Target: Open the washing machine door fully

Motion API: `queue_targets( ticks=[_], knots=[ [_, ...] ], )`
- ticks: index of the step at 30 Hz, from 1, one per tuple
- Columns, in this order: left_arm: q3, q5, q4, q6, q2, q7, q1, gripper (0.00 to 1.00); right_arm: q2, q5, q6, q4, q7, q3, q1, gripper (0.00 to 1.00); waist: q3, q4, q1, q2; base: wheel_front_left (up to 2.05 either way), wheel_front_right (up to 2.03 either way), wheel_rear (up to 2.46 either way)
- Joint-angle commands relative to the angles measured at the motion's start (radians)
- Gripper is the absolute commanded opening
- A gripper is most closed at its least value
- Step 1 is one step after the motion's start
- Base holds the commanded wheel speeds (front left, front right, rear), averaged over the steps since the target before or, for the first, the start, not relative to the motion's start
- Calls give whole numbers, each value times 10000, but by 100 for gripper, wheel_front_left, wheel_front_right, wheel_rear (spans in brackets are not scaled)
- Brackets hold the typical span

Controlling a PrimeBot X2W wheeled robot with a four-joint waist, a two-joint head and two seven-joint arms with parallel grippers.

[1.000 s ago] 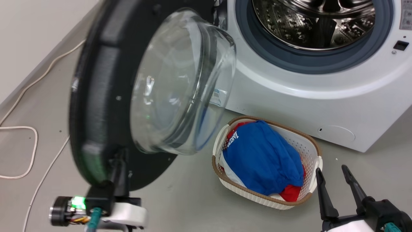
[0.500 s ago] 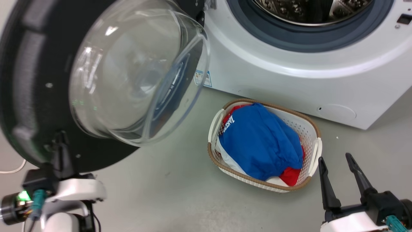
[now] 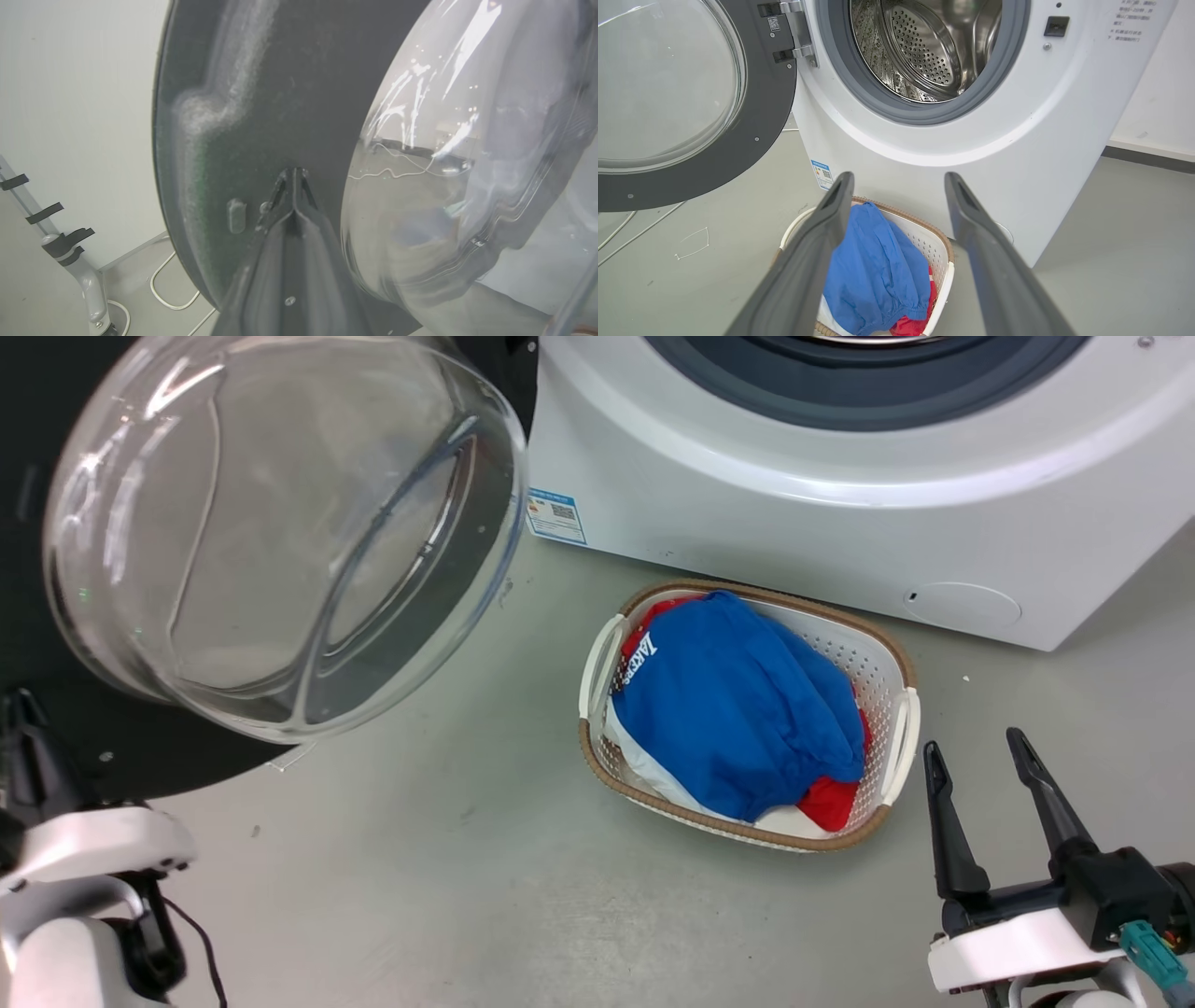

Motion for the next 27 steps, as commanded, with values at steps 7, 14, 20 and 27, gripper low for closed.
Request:
queue_targets(
  ticks=[7, 14, 20, 27],
  knots=[
    [972, 158, 713, -349, 201, 25, -720, 0, -79, -36, -2, -59, -17, 33, -235, 100, 164, -252, -1, -1, 0, 0, 0],
    [1603, 255, 1239, -553, 298, 25, -1248, 0, -133, -77, -2, -111, -19, 40, -269, 100, 284, -353, -1, -1, 0, 0, 0],
    [1948, 423, 1518, -769, 425, 24, -1564, 0, -140, -118, -2, -67, -17, 78, -277, 100, 281, -412, -1, -1, 0, 0, 0],
    [1825, 798, 1476, -941, 252, 24, -1360, 0, -83, -67, -2, 23, -17, 104, -255, 100, 59, -470, -1, -1, 0, 0, 0]
  ],
)
